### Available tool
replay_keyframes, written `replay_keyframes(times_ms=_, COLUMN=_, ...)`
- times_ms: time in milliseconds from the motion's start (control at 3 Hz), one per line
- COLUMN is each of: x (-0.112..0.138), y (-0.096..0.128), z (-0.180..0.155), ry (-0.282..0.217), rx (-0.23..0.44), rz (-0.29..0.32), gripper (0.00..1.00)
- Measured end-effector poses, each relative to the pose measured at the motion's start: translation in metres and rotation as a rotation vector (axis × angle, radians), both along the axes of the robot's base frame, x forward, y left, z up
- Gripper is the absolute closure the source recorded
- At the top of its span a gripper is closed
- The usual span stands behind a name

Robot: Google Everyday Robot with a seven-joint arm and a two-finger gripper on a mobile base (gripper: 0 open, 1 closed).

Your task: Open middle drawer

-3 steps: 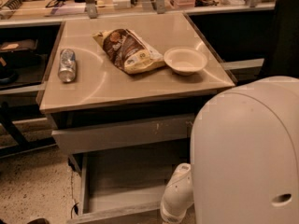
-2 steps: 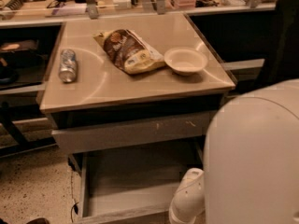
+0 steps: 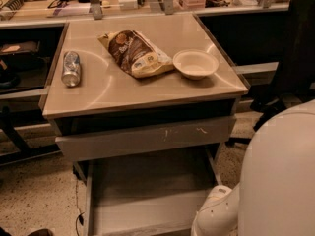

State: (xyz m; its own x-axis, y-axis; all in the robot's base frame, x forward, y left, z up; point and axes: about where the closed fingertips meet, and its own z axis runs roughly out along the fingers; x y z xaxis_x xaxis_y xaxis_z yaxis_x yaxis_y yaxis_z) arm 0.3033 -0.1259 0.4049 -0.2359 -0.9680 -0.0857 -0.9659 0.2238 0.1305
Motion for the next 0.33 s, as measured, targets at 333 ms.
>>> replay_keyframes(times_ms=333, x=0.0, y=0.0, z=0.0, ry=0.0, rx=0.0, rz=0.0, gripper=0.0)
